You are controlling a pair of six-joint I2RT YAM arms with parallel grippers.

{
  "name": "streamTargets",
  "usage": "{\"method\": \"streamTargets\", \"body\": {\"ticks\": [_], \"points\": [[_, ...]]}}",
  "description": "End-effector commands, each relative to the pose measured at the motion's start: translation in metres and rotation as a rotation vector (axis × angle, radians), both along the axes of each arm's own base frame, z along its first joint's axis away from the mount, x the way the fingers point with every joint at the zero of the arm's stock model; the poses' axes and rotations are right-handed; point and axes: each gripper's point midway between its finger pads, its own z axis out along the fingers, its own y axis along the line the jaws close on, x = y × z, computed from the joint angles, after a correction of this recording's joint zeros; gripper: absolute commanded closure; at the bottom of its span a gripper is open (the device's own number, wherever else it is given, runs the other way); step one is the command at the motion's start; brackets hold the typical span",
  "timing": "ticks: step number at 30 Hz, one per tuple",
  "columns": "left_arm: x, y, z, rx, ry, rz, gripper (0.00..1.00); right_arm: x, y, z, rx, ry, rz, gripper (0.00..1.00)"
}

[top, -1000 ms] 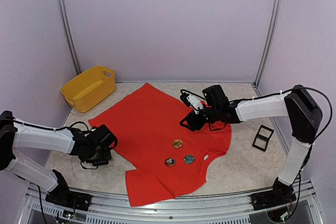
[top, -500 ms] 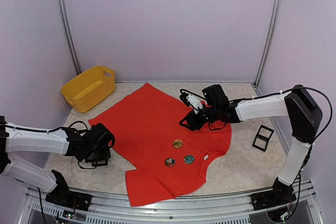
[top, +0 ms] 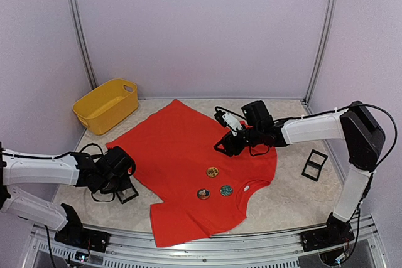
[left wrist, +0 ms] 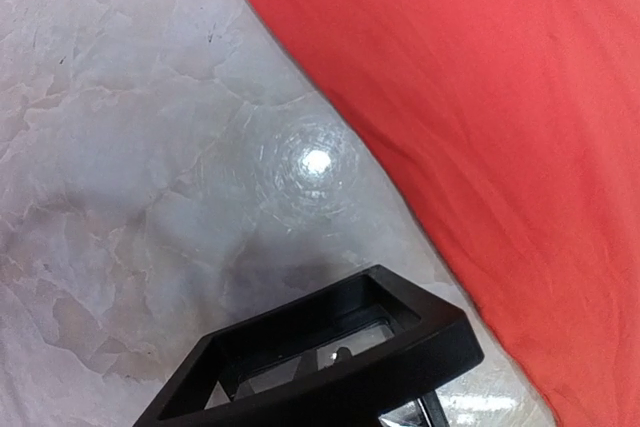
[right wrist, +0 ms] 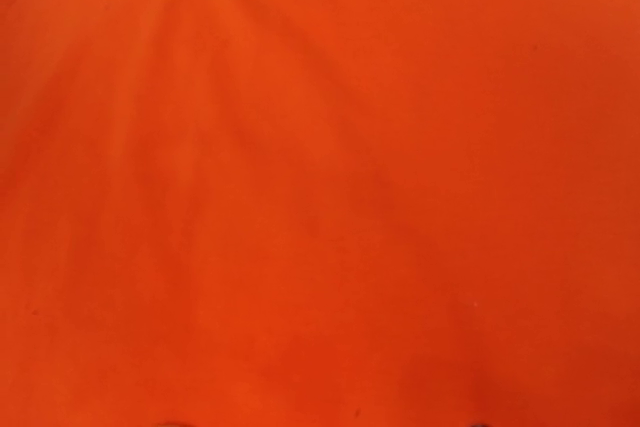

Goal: Pin the brooch onto the clothing

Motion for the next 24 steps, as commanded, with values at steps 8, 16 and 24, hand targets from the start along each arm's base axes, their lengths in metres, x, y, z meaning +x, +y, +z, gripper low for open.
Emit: {"method": "streamTargets", "body": {"ticks": [8,16,24], "points": [[0.002,-0.028,0.057,0.058,-0.066,-0.146,1.0,-0.009,0.015,0.042,0.101,-0.041,0.085,0.42],[0.002,-0.124,0.176,-0.084,-0.399,-0.555,1.0,-0.053,0.023,0.139,0.343,-0.183,0.297,0.42],[-0.032,-0.24,0.325,-0.342,-0.875,-1.088,1.0,-0.142,0.015,0.229,0.577,-0.246,0.718,0.43]]}}
